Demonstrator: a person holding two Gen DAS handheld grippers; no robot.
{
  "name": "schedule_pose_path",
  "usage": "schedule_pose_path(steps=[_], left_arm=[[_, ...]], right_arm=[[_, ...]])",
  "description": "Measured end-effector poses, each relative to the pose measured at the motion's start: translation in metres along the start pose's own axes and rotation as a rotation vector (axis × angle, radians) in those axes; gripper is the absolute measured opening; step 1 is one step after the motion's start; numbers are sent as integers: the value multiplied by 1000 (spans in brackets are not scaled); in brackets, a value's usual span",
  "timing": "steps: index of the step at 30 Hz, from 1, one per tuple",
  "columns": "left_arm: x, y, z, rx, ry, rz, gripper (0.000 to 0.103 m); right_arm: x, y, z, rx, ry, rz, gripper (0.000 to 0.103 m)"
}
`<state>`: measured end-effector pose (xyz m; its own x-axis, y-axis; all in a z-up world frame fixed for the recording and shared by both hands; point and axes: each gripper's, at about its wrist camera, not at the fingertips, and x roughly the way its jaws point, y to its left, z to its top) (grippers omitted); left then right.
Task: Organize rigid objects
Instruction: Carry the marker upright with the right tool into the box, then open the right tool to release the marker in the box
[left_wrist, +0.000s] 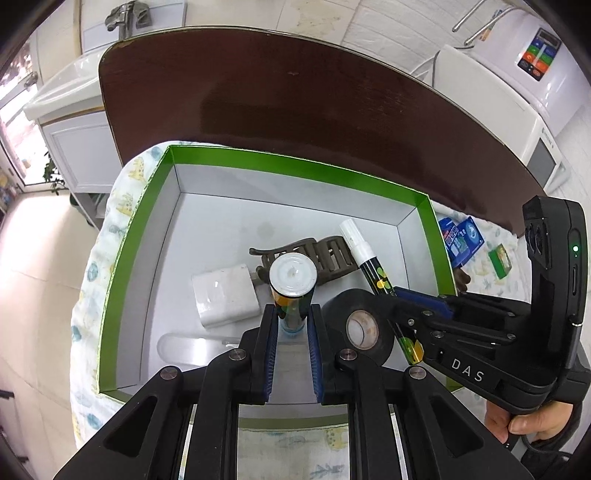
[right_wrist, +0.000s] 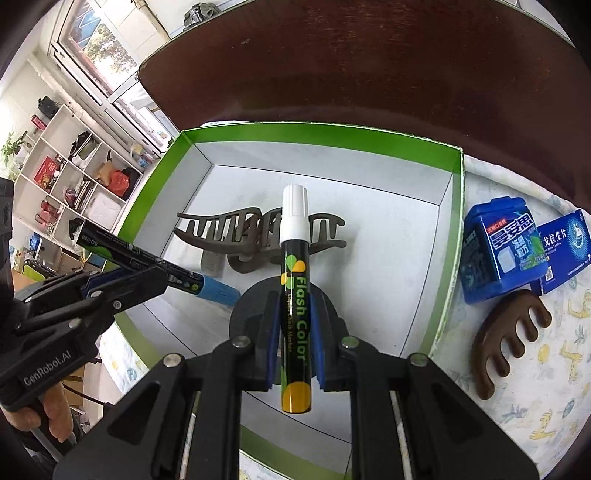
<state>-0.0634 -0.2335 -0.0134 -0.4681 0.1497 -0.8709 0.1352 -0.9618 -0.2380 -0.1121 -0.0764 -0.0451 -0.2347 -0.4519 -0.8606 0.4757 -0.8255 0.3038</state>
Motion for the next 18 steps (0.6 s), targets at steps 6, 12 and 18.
schedule_pose_path(steps=[6, 12, 18], left_arm=[[2, -2, 4, -1, -10, 54, 15], [6, 1, 9, -23, -1, 100, 15], [2, -1, 19, -39, -34, 144, 22]], right_arm=[[-3, -1, 0, -6, -6, 3, 17], [-13, -7, -1, -2, -21, 15, 17], [-33, -26, -4, 26, -56, 9, 17]])
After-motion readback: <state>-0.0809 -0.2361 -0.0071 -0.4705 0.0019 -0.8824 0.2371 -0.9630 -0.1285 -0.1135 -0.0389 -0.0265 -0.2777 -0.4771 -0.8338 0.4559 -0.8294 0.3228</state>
